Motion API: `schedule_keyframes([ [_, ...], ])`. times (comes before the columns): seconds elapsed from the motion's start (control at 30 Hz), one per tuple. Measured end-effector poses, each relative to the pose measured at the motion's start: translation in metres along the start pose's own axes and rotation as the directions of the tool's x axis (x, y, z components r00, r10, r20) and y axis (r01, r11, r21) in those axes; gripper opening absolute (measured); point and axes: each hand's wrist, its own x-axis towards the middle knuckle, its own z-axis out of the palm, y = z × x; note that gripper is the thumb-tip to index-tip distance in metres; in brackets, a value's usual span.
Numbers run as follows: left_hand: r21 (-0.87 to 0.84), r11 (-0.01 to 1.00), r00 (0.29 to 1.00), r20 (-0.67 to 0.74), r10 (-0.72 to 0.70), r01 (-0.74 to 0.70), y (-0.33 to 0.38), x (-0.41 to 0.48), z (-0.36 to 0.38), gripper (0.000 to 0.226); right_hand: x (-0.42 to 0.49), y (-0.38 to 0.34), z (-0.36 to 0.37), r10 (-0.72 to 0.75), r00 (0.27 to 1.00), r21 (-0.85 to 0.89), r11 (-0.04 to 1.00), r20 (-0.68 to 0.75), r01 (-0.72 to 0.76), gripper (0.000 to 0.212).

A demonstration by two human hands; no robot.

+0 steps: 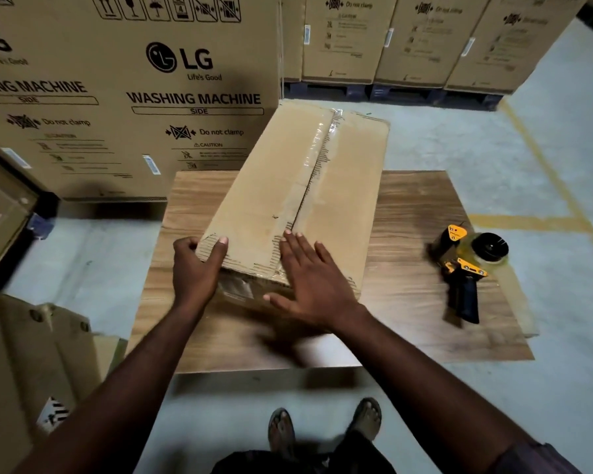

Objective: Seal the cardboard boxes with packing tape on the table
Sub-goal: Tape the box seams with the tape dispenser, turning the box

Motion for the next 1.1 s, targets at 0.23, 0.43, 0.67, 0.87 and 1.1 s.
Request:
schedule_keyframes([
  [0.23, 0.076, 0.99, 0.986, 0.125, 0.108, -0.118, 0.013, -0.043, 0.032, 0.051, -0.031, 0.064, -0.015, 0.04, 0.999, -0.085, 0.996, -0.001, -0.039, 0.098],
  [0.43, 0.116, 0.986, 0.968, 0.235, 0.089, -0.119, 0.033, -0.076, 0.054, 0.056, -0.058, 0.107, -0.023, 0.041, 0.999, -0.122, 0.992, 0.033, -0.037, 0.114],
  [0.67, 0.176, 0.923, 0.911, 0.304, 0.279, -0.342, 0.054, -0.122, 0.083, 0.078, -0.094, 0.154, -0.029, 0.037, 0.999, -0.052, 0.998, 0.013, -0.036, 0.11],
  [0.87, 0.259, 0.62, 0.64, 0.554, 0.533, -0.741, 0.098, -0.154, 0.127, 0.083, -0.094, 0.152, -0.028, -0.001, 1.0, -0.062, 0.998, 0.003, 0.001, 0.106],
  [1.1, 0.493, 0.414, 0.643, 0.6, 0.475, -0.765, 0.087, -0.157, 0.135, 0.094, -0.104, 0.169, -0.022, -0.061, 0.997, -0.082, 0.995, -0.049, 0.057, 0.107],
])
